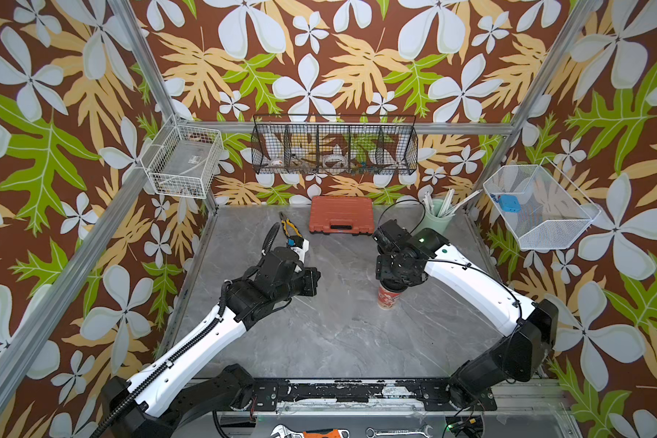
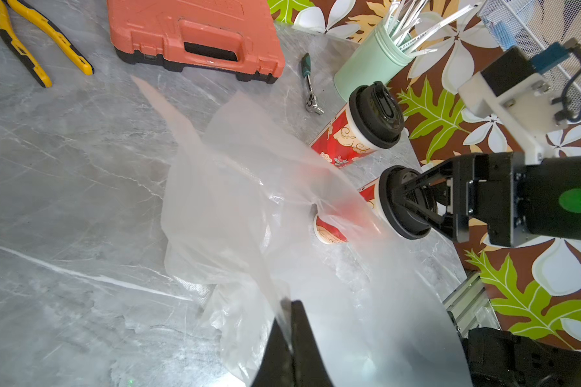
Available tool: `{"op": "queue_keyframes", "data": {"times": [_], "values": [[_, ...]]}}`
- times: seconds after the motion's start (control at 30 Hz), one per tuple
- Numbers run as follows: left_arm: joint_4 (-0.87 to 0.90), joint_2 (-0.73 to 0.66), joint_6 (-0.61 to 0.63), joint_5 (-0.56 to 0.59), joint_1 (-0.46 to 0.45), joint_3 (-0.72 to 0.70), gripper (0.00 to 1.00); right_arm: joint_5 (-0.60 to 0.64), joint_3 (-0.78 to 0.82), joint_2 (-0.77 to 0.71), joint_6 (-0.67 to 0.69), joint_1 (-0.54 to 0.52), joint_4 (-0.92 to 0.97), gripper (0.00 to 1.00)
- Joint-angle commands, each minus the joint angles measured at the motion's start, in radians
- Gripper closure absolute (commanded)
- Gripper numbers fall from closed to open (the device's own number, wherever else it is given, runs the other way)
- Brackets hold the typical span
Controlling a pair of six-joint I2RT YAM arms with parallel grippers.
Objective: Pack milk tea into plastic carrier bags
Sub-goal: Pick up the milk tea cup at the center of the board.
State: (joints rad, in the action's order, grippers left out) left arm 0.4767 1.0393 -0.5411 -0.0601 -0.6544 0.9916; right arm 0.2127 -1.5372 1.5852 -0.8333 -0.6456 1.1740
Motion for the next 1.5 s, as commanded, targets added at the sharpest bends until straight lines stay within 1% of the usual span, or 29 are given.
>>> {"op": "queue_keyframes", "data": {"times": [0.0,0.37,0.67,0.97,1.1,1.3,1.47], "values": [[0.002,-0.004,0.0,0.008,0.002,-0.002,1.0,0.01,0.005,-0.008,-0.003,-0.001,0.011,0.21],[0.008,-0.015,-0.005,0.015,0.002,-0.011,1.0,0.008,0.013,-0.007,0.002,0.001,0.009,0.25],[0.007,-0.011,-0.005,0.015,0.002,-0.015,1.0,0.003,0.042,-0.007,0.002,0.0,-0.003,0.24],[0.007,-0.015,-0.005,0.019,0.002,-0.018,1.0,0.008,0.053,-0.005,0.003,0.0,-0.005,0.29],[0.002,-0.016,-0.005,0.02,0.002,-0.02,1.0,0.026,0.028,-0.011,0.009,0.0,0.01,0.33],[-0.022,-0.017,-0.005,0.011,0.002,-0.03,1.0,0.062,-0.054,-0.026,0.031,0.0,0.055,0.36],[-0.067,-0.011,-0.015,-0.01,0.002,-0.043,1.0,0.068,-0.126,-0.058,0.089,0.0,0.073,0.37]]}}
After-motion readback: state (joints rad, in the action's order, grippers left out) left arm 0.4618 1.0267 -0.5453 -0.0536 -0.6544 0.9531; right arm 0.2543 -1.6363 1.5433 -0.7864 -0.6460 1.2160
